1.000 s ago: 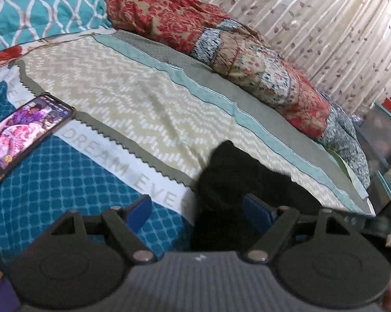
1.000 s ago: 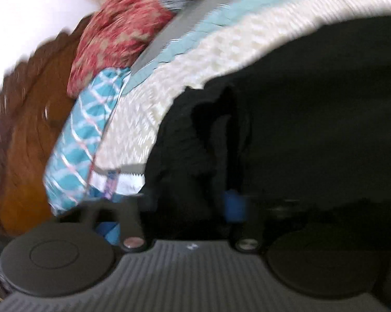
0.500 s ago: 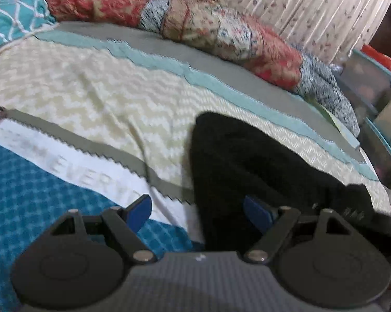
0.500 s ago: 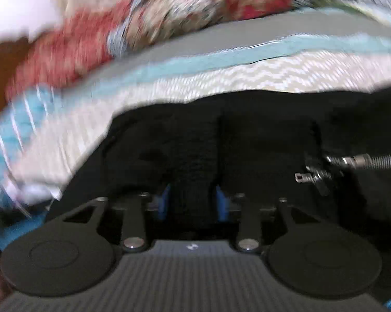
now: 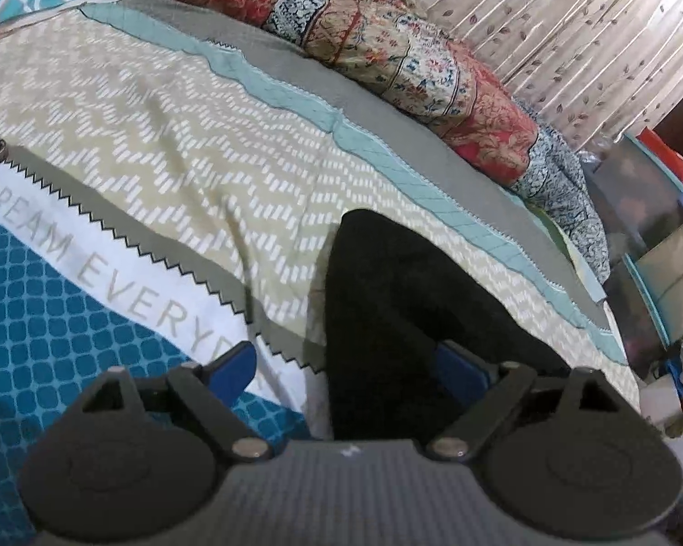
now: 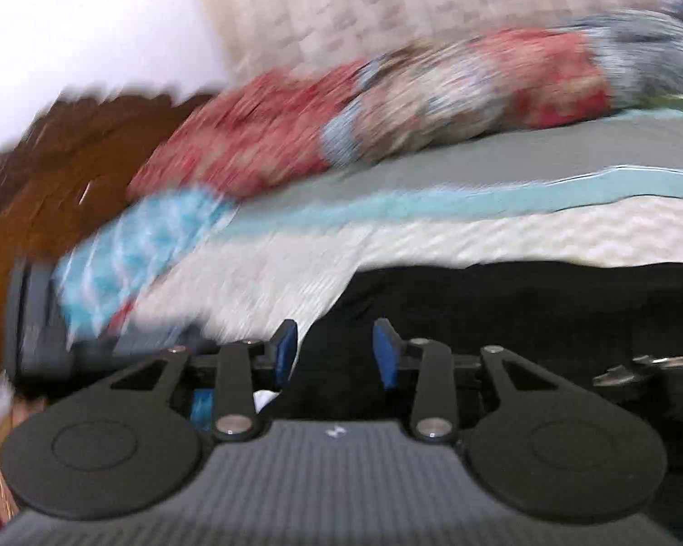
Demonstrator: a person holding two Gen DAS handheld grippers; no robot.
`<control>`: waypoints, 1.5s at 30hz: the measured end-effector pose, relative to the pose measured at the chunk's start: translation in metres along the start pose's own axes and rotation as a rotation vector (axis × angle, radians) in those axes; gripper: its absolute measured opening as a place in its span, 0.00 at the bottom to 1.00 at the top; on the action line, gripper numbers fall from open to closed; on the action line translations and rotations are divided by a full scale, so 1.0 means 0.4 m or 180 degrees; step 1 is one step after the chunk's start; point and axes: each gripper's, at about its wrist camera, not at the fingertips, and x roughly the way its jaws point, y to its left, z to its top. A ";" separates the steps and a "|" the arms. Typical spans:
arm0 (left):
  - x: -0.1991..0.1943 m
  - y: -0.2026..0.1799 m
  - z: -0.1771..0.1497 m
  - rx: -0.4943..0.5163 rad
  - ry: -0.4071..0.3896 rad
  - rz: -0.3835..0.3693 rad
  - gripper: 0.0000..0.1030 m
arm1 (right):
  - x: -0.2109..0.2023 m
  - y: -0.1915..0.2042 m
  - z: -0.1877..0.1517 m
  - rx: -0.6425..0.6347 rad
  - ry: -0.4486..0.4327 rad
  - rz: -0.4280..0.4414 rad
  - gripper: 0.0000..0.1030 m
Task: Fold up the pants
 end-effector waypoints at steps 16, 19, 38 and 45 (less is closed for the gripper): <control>0.042 -0.020 0.002 0.0167 0.0238 -0.0012 0.87 | -0.034 -0.124 0.002 0.0817 -0.0127 0.0139 0.40; 0.087 -0.049 -0.016 0.0355 0.0426 0.0119 0.87 | -0.001 -0.153 -0.017 0.0956 -0.0031 -0.0036 0.40; 0.006 -0.091 -0.009 0.0620 0.0080 0.0346 0.90 | -0.329 -0.377 -0.075 0.1279 -0.1056 -0.1276 0.65; 0.005 -0.135 -0.013 0.0695 0.0128 0.0241 0.90 | -0.406 -0.539 -0.177 0.2087 -0.1110 -0.1608 0.70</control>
